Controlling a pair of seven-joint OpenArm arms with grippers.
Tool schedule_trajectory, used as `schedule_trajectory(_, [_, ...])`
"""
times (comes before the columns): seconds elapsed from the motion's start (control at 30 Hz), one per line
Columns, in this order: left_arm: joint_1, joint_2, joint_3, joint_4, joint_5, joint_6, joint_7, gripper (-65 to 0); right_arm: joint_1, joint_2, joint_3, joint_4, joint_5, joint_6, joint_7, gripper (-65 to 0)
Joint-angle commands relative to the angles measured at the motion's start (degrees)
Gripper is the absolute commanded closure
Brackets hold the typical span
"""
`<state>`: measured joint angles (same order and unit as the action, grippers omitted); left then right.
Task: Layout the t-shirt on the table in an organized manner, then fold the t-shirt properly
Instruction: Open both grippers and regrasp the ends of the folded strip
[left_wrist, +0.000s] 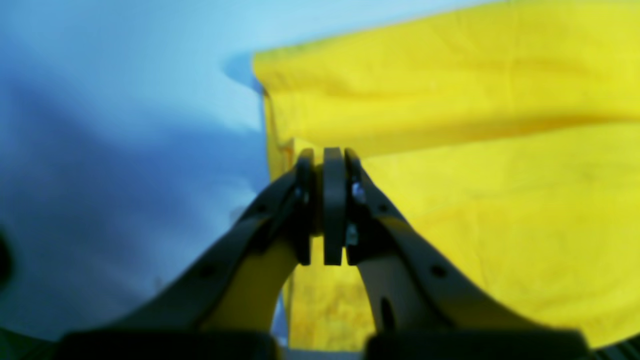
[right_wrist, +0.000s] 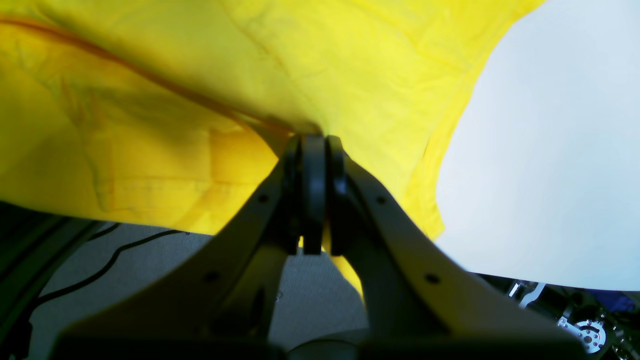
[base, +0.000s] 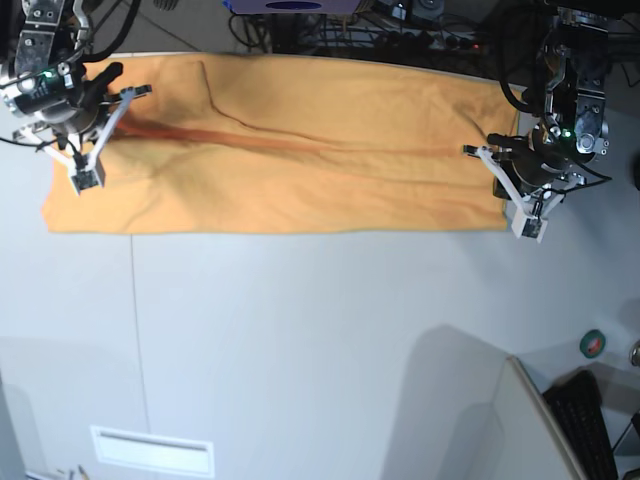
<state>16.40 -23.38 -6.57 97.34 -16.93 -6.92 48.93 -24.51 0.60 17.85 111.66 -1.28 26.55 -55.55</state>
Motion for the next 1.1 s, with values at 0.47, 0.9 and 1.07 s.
schedule_trajectory(0.47, [-0.71, -1.20, -0.33, -2.09, 0.36, 0.28, -0.71, 0.0, 0.03, 0.23, 0.13, -2.60, 0.09, -0.22, 0.65, 0.0])
schedule_trajectory(0.9, [-0.54, -1.20, -0.42, -1.65, 0.36, 0.28, -0.71, 0.0, -1.64, -1.61, -1.80, 0.65, 0.09, -0.22, 0.47, 0.0])
schedule_trajectory(1.07, [-0.36, -1.20, -0.42, -2.00, 0.36, 0.28, -0.71, 0.0, -1.20, -1.35, -1.80, -1.72, -0.08, -0.22, 1.62, 0.0])
